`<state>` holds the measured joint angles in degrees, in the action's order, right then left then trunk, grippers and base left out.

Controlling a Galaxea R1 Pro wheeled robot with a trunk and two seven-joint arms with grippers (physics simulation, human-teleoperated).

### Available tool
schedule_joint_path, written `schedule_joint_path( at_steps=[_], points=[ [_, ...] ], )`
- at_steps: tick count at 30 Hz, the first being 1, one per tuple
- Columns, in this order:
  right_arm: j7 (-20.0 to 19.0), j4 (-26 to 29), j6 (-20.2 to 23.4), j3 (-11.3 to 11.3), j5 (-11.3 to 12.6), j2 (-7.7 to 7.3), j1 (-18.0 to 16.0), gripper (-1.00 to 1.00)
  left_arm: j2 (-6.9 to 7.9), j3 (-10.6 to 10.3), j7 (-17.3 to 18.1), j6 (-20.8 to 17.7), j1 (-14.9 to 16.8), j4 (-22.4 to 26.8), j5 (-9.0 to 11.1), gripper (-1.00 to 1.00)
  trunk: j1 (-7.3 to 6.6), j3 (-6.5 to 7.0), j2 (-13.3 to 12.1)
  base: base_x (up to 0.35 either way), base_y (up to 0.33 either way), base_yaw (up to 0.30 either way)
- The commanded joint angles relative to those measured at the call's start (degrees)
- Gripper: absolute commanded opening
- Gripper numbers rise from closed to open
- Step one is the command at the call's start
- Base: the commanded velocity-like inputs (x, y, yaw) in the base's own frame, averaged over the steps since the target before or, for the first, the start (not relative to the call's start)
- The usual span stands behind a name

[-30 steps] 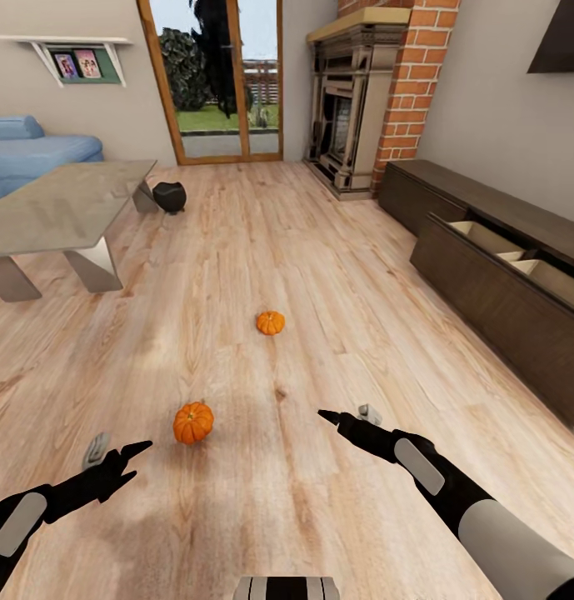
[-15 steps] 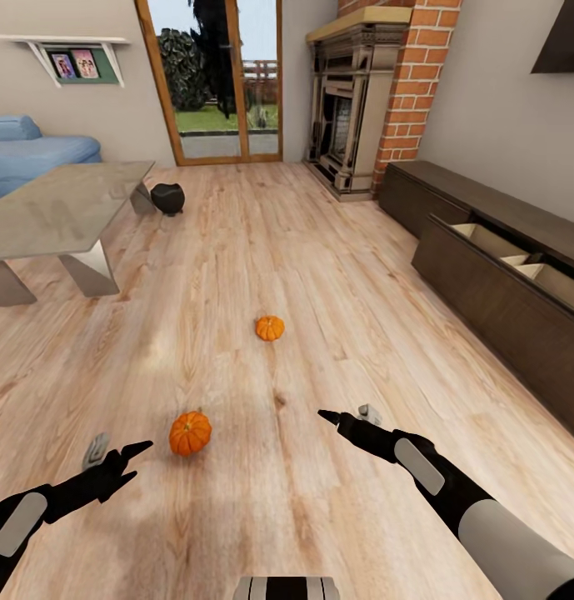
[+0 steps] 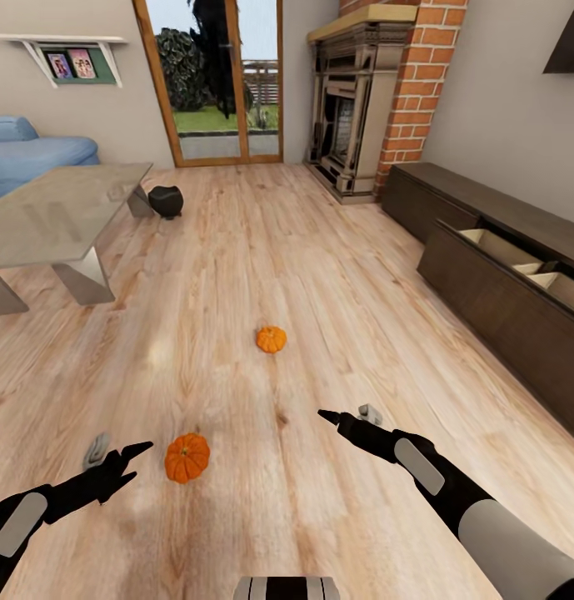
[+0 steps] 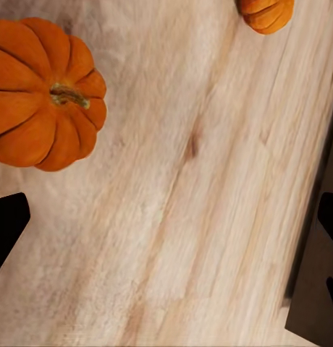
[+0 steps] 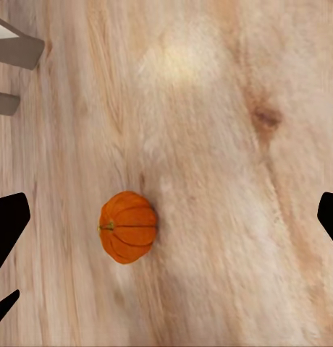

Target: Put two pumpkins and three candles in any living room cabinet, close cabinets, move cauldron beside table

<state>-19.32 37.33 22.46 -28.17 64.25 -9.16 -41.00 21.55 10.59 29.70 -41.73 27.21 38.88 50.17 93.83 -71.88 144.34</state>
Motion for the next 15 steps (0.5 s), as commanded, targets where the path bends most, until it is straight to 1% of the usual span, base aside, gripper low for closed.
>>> schedule_joint_path(
  at_steps=[1,11,13,15],
  points=[
    [-0.02,0.02,0.10,-0.21,0.35,-0.06,-0.05,1.00,-0.02,0.14,0.09,-0.37,0.03,-0.03,0.10,1.00,0.01,-0.04,0.02,0.152,0.139,0.000],
    [-0.02,0.02,0.13,-0.21,0.35,-0.06,-0.05,1.00,-0.02,0.20,-0.02,-0.37,0.03,-0.07,0.16,1.00,0.01,-0.04,0.02,0.067,0.066,0.000],
    [-0.02,0.02,0.13,-0.21,0.35,-0.06,-0.05,1.00,-0.02,0.18,-0.29,-0.37,0.04,-0.04,0.21,1.00,0.01,-0.04,0.02,0.007,0.007,0.000],
    [-0.02,0.02,0.12,-0.21,0.35,-0.06,-0.05,1.00,0.02,0.19,-1.35,-0.37,0.07,-0.06,0.34,1.00,0.01,-0.04,0.02,0.003,0.003,0.000]
  ],
)
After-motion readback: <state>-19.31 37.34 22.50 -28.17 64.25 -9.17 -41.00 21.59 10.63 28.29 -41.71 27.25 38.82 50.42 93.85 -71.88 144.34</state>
